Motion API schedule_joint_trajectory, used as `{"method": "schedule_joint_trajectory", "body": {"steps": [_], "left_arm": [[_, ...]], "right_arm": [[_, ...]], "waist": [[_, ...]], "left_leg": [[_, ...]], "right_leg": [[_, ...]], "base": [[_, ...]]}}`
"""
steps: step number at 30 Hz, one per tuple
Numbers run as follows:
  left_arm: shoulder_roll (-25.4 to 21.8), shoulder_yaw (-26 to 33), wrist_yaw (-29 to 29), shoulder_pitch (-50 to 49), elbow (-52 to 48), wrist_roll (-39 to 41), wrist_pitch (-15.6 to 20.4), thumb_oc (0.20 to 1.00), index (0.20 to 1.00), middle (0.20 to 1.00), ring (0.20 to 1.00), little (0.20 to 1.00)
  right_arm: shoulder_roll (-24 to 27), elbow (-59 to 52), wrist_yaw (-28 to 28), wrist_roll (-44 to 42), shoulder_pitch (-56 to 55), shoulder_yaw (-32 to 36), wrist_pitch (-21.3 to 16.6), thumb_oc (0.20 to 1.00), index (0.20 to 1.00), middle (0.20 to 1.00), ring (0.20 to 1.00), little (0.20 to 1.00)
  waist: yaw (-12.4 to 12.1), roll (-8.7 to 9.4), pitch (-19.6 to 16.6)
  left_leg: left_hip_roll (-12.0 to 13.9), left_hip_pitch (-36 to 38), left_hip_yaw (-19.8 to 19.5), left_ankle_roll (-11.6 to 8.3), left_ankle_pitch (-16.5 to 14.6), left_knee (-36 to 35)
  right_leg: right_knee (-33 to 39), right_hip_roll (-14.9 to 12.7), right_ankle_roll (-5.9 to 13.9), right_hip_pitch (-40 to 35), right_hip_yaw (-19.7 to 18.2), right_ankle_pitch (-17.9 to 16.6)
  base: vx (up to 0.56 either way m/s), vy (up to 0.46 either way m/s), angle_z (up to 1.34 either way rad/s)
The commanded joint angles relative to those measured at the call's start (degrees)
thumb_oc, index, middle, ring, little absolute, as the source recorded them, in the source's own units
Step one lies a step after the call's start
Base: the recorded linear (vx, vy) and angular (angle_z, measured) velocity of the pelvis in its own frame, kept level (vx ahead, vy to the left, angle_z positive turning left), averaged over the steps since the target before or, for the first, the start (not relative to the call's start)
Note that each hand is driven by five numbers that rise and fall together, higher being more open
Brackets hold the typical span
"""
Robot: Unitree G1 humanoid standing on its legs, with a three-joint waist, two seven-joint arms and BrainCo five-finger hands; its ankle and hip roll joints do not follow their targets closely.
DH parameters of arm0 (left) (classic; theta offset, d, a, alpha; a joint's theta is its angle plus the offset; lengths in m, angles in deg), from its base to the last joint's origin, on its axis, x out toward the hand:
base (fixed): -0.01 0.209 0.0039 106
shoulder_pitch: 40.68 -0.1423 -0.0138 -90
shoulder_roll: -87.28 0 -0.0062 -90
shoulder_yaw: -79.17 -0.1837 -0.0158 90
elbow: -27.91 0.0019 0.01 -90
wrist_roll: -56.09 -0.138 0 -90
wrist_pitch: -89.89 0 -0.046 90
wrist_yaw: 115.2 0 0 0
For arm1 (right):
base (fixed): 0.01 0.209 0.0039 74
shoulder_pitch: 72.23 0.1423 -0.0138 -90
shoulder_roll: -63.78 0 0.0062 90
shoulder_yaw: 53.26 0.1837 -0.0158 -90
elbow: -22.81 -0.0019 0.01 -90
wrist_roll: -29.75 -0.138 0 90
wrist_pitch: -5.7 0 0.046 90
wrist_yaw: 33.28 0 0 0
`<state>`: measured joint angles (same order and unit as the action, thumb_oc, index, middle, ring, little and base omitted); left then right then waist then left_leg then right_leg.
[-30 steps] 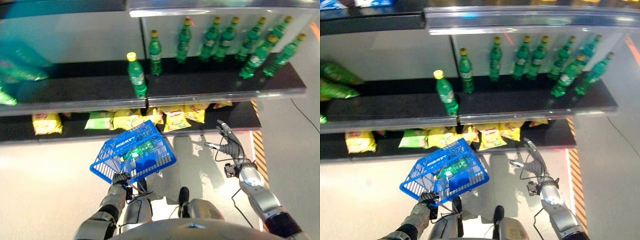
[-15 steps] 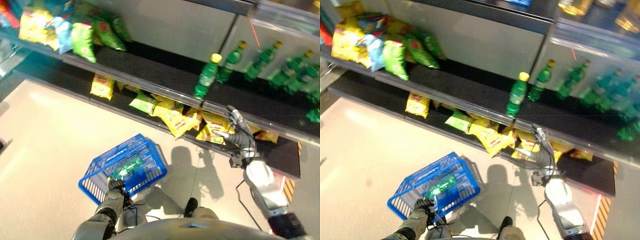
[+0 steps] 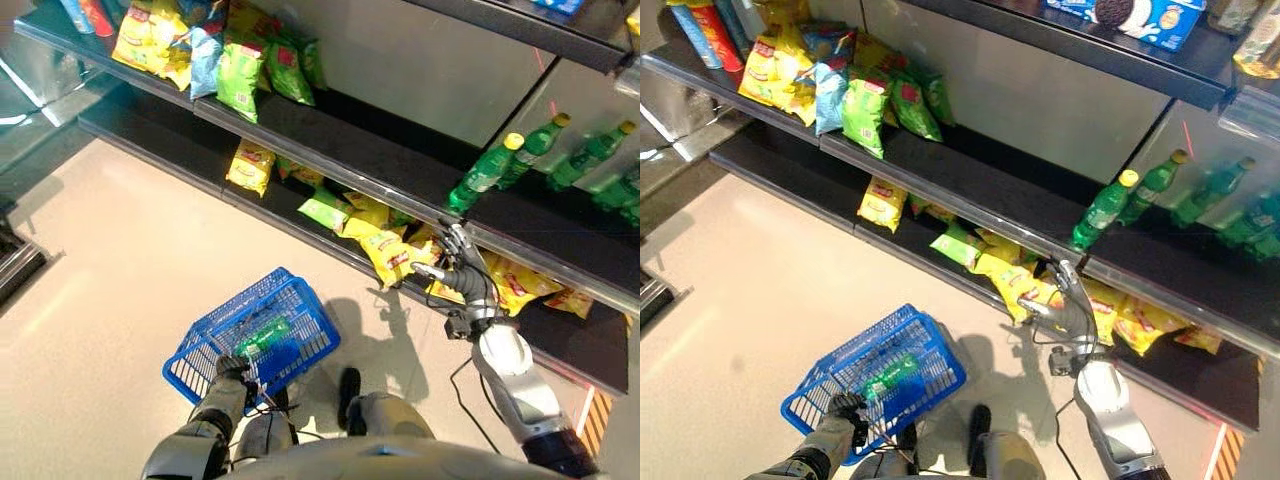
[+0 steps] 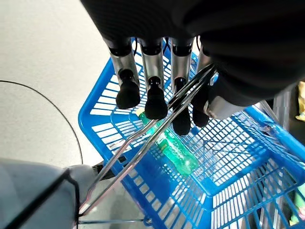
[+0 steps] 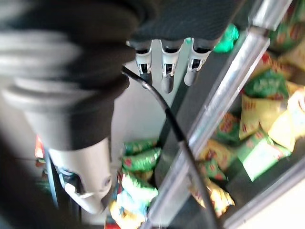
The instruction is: Pick up the snacks into the basket
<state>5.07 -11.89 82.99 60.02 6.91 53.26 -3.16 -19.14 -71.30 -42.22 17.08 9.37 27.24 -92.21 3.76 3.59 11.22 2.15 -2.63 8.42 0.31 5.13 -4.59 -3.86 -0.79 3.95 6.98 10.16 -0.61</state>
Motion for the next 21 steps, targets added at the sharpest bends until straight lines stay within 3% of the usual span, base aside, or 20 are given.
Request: {"method": "schedule_joint_trajectory", "body": {"steps": [1,2,4,5,7,8,9,10,11,12,13,15,17,18,19,21], "left_arm": [[-7.40,-3.10,1.11,-3.65,1.13,-8.64,-2.03,0.200,0.200,0.200,0.200,0.200],[-6.90,-3.43,0.50,-4.03,1.31,-8.84,-2.02,0.200,0.200,0.200,0.200,0.200],[-6.73,-3.38,0.17,-4.25,1.45,-8.68,-2.13,0.200,0.200,0.200,0.200,0.200],[-6.65,-2.90,0.09,-4.75,1.57,-8.29,-2.13,0.200,0.200,0.200,0.200,0.200],[-6.16,-2.72,-0.32,-6.03,1.47,-7.62,-1.90,0.200,0.200,0.200,0.200,0.200],[-5.83,-2.32,-0.33,-6.99,1.29,-6.68,-1.60,0.200,0.200,0.200,0.200,0.200],[-5.50,-2.50,-0.05,-8.20,0.24,-4.71,-1.23,0.200,0.200,0.200,0.200,0.200],[-5.53,-2.51,-0.04,-8.18,0.23,-4.70,-1.24,0.200,0.200,0.200,0.200,0.200],[-5.22,-3.12,0.22,-8.29,-0.65,-4.18,-1.04,0.200,0.200,0.200,0.200,0.200],[-5.24,-3.12,0.22,-8.28,-0.64,-4.18,-1.04,0.200,0.200,0.200,0.200,0.200],[-5.18,-2.84,2.02,-7.68,-1.54,-1.73,-0.93,0.200,0.200,0.200,0.200,0.200],[-5.35,-3.00,3.02,-7.55,-2.88,-1.59,-0.68,0.200,0.200,0.200,0.200,0.200],[-5.53,-3.27,3.30,-7.55,-3.36,-2.00,-0.81,0.200,0.200,0.200,0.200,0.200],[-5.81,-3.58,3.60,-7.65,-3.62,-3.36,-0.93,0.200,0.200,0.200,0.200,0.200],[-5.97,-3.60,3.90,-7.91,-3.91,-4.03,-0.92,0.200,0.200,0.200,0.200,0.200],[-5.84,-3.74,4.08,-7.95,-3.27,-4.74,-1.23,0.200,0.200,0.200,0.200,0.200]], "right_arm": [[0.34,-5.79,0.06,-0.21,1.95,3.36,-2.15,1.000,1.000,1.000,1.000,1.000],[0.38,-5.11,-0.41,0.84,1.97,3.95,-1.96,1.000,1.000,1.000,1.000,1.000],[0.38,-4.89,-0.61,1.30,1.92,4.21,-1.69,1.000,1.000,1.000,1.000,1.000],[0.19,-4.70,-0.73,1.49,1.73,4.61,-1.63,1.000,1.000,1.000,1.000,1.000],[0.01,-4.09,-0.48,1.85,1.22,4.52,-1.37,1.000,1.000,1.000,1.000,1.000],[0.37,-4.03,-0.30,2.44,1.49,4.63,-1.24,1.000,1.000,1.000,1.000,1.000],[0.55,-3.83,0.00,1.12,1.88,4.45,-1.25,1.000,1.000,1.000,1.000,1.000],[0.52,-3.84,0.01,1.10,1.90,4.46,-1.25,1.000,1.000,1.000,1.000,1.000],[0.80,-3.58,0.04,0.89,2.17,4.31,-1.20,1.000,1.000,1.000,1.000,1.000],[0.78,-3.58,0.04,0.89,2.18,4.31,-1.20,1.000,1.000,1.000,1.000,1.000],[1.25,-3.41,-0.57,0.76,2.80,3.88,-0.78,1.000,1.000,1.000,1.000,1.000],[1.63,-3.55,-0.99,1.07,3.40,3.99,-0.48,1.000,1.000,1.000,1.000,1.000],[1.61,-3.60,-1.24,1.01,3.65,4.04,-0.54,1.000,1.000,1.000,1.000,1.000],[1.51,-4.38,-1.79,1.18,3.26,4.48,-0.90,1.000,1.000,1.000,1.000,1.000],[1.65,-4.54,-2.04,1.63,3.16,4.69,-1.39,1.000,1.000,1.000,1.000,1.000],[2.21,-4.90,-2.35,2.33,3.13,4.81,-1.35,1.000,1.000,1.000,1.000,1.000]], "waist": [[0.28,-0.25,0.59],[1.11,-0.32,0.12],[1.45,-0.44,-0.05],[1.40,-0.24,-0.95],[1.81,-0.45,-2.29],[1.77,-0.95,-2.88],[1.29,-1.24,-2.16],[1.37,-0.96,-2.23],[0.50,-0.43,-1.13],[0.55,-0.38,-1.20],[-1.42,0.41,0.76],[-2.66,0.42,1.40],[-3.23,0.74,1.33],[-4.02,0.34,1.51],[-4.37,-0.32,1.31],[-4.74,-1.31,0.82]], "left_leg": [[-3.86,6.84,1.12,-0.59,-6.52,-0.41],[-4.59,9.47,0.33,-0.62,-8.23,-0.33],[-4.67,10.93,-0.10,-0.65,-9.30,-0.15],[-4.93,12.56,0.22,-0.70,-10.98,0.93],[-3.54,14.68,0.87,-1.41,-13.26,5.92],[-2.15,13.90,1.92,-2.17,-12.28,13.71],[0.75,10.02,3.97,-4.25,-8.53,28.23],[0.49,9.78,3.90,-4.20,-8.23,28.19],[0.88,5.93,3.83,-5.54,-5.23,36.71],[0.83,5.84,3.79,-5.53,-5.18,36.70],[0.99,0.31,3.58,-6.22,-3.75,45.44],[3.47,-3.92,5.82,-5.59,-4.74,42.64],[4.09,-4.90,6.97,-5.03,-4.28,38.95],[6.72,-4.59,7.86,-4.33,-5.21,29.91],[8.12,-4.97,6.80,-4.68,-3.48,21.49],[10.18,-4.36,4.95,-6.10,0.88,12.60]], "right_leg": [[1.43,1.52,3.27,9.19,4.42,-4.65],[2.46,0.48,3.90,10.50,6.84,-6.42],[2.74,-0.12,3.98,9.92,8.86,-6.77],[2.25,-1.20,3.45,8.77,11.15,-6.65],[1.94,-0.56,2.11,6.10,12.06,-5.97],[1.26,0.23,0.96,4.52,12.32,-5.06],[1.30,1.54,-0.82,0.47,11.08,-3.27],[1.39,1.27,-0.87,0.62,11.11,-3.46],[1.74,1.13,-1.73,-1.42,10.21,-2.79],[1.74,1.08,-1.74,-1.34,10.24,-2.80],[2.46,0.74,-3.12,-4.18,8.70,-1.63],[2.73,0.49,-2.65,-6.35,7.62,-0.92],[2.76,0.08,-2.32,-6.70,6.95,-0.70],[2.39,0.14,-1.26,-8.01,5.88,0.00],[2.46,0.27,-0.42,-8.45,5.14,0.51],[2.60,0.01,0.44,-9.58,4.17,1.28]], "base": [[0.46,-0.068,0.17],[0.24,-0.038,-0.16],[0.29,-0.062,0.03],[0.36,-0.103,0.39],[0.37,-0.120,0.19],[0.53,-0.219,0.11],[0.40,-0.191,0.14],[0.37,-0.191,0.07],[0.09,-0.060,-0.20],[0.24,-0.114,-0.68],[0.20,-0.057,-0.92],[0.23,-0.003,-0.79],[0.18,0.080,-0.37],[0.30,0.186,-0.46],[0.38,0.259,-0.58],[0.26,0.269,-0.37]]}}
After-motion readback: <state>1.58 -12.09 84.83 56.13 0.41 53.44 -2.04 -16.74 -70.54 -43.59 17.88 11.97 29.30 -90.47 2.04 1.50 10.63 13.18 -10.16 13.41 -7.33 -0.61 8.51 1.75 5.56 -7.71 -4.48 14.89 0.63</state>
